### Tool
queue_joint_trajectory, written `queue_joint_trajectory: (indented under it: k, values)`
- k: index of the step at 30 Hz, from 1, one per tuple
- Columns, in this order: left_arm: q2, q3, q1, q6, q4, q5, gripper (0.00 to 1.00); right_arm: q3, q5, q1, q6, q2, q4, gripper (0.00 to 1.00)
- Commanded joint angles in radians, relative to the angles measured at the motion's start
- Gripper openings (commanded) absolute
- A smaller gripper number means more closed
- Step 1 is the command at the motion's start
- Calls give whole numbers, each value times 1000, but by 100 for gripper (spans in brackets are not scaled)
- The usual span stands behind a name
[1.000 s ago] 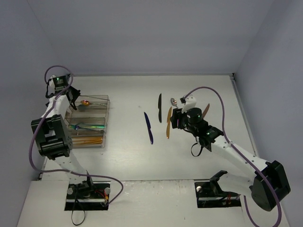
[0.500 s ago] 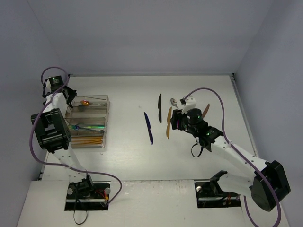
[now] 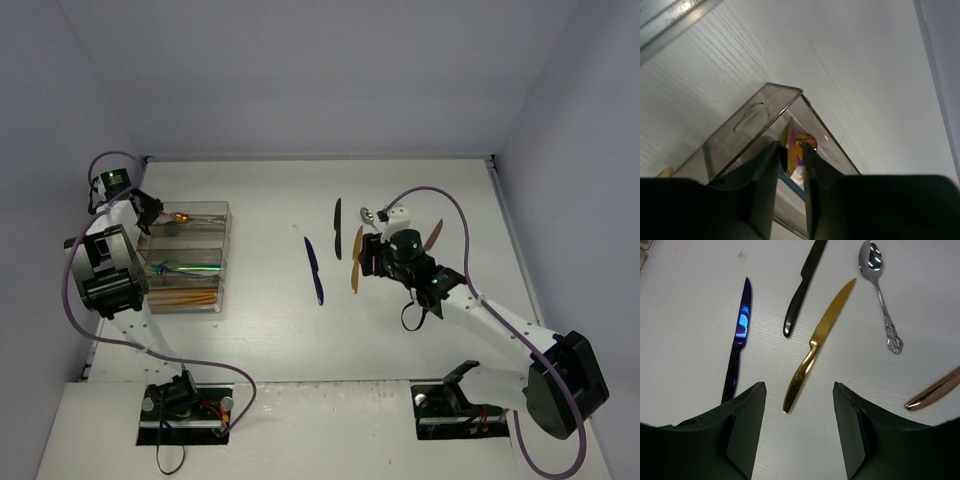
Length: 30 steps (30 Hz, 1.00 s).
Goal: Sort the eating utensils into containers
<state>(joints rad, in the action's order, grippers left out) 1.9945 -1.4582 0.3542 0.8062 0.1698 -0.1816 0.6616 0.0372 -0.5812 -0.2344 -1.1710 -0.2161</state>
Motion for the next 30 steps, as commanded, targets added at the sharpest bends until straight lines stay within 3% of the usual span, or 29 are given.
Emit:
queue_joint_trajectory:
  k: [1,9,18,30]
  values:
    - [-48,-42,-11,-36,-36,-28,34,55,32,13,9,-29,-43,54]
    - [-152,-48,-14,-107,68,7,55,151,87,46,24,-130,-42,54]
    - [-360,-18,-104,-199,213,51,58,309,129,132,15,-366,-29,54]
    - [-659,279,-599,-352,217,66,59,506,68,213,107,-635,-20,51]
